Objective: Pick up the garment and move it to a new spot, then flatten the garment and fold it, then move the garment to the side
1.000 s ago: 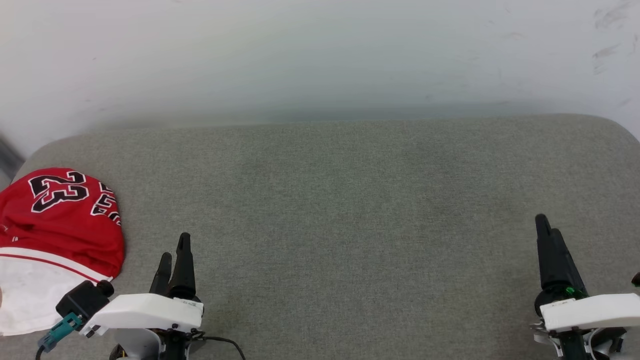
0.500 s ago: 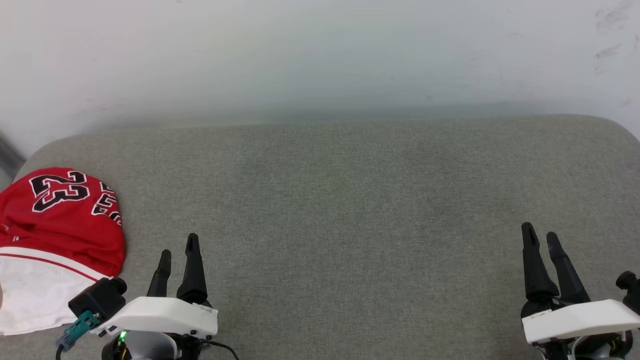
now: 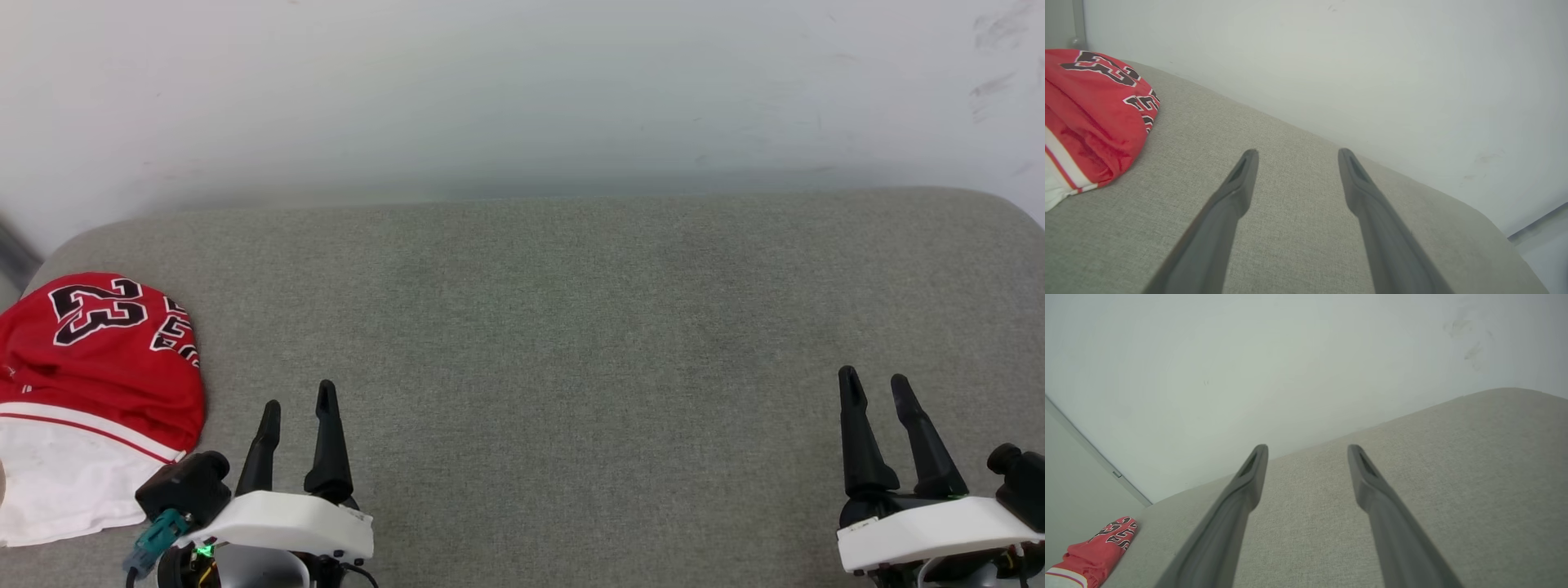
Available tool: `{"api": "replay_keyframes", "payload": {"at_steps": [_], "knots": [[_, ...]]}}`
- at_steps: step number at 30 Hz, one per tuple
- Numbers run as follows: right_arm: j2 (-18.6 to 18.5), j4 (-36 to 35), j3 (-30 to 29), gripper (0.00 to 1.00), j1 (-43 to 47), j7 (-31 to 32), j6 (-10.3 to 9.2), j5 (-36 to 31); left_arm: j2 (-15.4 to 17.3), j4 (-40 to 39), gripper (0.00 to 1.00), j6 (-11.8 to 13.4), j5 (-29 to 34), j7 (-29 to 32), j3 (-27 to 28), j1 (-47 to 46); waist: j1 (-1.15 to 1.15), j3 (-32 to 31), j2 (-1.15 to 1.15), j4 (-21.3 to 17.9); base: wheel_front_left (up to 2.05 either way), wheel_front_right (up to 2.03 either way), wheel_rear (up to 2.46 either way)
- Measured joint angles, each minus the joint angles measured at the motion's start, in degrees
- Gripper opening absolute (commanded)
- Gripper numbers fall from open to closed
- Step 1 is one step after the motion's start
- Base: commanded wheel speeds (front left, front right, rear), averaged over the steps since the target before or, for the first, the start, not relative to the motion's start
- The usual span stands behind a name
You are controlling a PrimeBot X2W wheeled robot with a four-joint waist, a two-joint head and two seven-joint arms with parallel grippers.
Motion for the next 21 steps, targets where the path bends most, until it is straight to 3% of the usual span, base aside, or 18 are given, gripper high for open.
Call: {"api": "replay_keyframes", "payload": {"at_steps": [21], "knots": [[-0.01, -2.22, 0.47, 1.00, 1.16, -2.89, 0.00, -12.83, 0.12, -0.62, 1.00, 0.99, 12.03, -2.96, -2.01, 1.04, 0.00, -0.04, 0.00, 0.03, 0.00, 0.00, 0.00]]}}
